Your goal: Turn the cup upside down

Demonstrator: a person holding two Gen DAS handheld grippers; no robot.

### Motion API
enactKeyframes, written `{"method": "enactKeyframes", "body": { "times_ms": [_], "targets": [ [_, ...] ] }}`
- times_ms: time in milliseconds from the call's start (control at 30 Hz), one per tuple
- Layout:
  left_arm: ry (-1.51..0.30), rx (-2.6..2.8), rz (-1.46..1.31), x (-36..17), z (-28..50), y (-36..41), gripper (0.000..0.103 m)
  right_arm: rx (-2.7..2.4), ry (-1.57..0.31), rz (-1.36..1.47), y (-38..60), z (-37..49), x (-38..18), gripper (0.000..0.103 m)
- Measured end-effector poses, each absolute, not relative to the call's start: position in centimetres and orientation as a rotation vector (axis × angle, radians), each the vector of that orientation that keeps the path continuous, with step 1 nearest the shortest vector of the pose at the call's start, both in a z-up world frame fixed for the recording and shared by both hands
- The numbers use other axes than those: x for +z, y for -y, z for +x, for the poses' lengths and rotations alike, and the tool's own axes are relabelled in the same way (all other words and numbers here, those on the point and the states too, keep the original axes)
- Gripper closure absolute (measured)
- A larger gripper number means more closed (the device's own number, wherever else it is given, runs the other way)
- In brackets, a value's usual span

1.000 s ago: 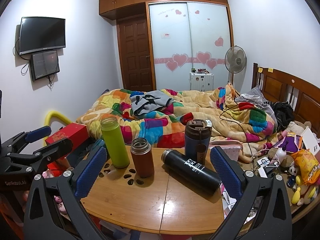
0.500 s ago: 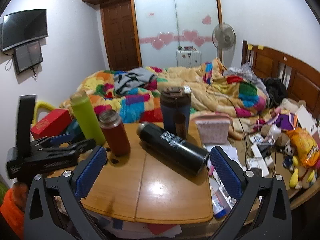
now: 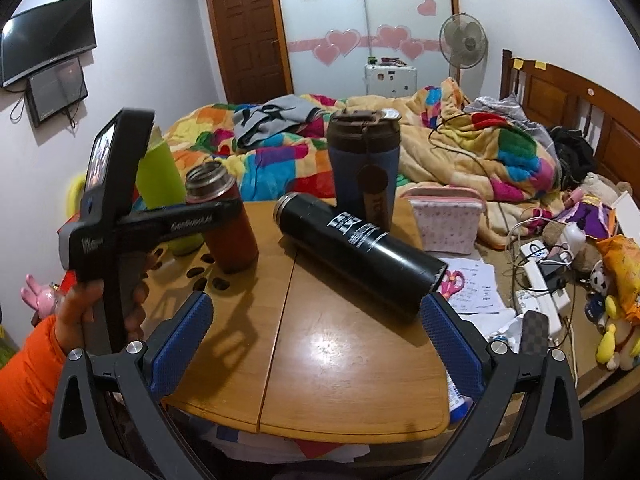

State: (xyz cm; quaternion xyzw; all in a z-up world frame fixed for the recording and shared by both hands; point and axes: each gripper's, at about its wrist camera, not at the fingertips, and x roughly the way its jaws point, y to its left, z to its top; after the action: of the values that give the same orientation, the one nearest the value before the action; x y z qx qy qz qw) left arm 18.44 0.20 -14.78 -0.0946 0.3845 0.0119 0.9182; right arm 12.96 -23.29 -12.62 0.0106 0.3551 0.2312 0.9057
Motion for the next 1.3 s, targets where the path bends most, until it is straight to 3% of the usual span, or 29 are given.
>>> {"method": "enactKeyframes", "body": {
  "times_ms": [800, 1000, 1300],
  "targets": [
    [-0.935, -0.323, -0.363, -13.7, 8.8, -2.1, 0.042, 0.825, -0.784, -0.105, 14.1, 12.4, -18.4, 0.001],
    [-0.923, -0.325, -0.431, -14.1, 9.2, -3.2, 0.041, 0.927, -0.784, -0.102, 12.0, 12.9, -19.0, 0.033],
    [-0.916, -0.240, -0.405, -15.7, 10.0, -3.6, 0.039, 0.935, -0.742, -0.105, 11.6, 12.2, -18.8, 0.046]
  ]
}}
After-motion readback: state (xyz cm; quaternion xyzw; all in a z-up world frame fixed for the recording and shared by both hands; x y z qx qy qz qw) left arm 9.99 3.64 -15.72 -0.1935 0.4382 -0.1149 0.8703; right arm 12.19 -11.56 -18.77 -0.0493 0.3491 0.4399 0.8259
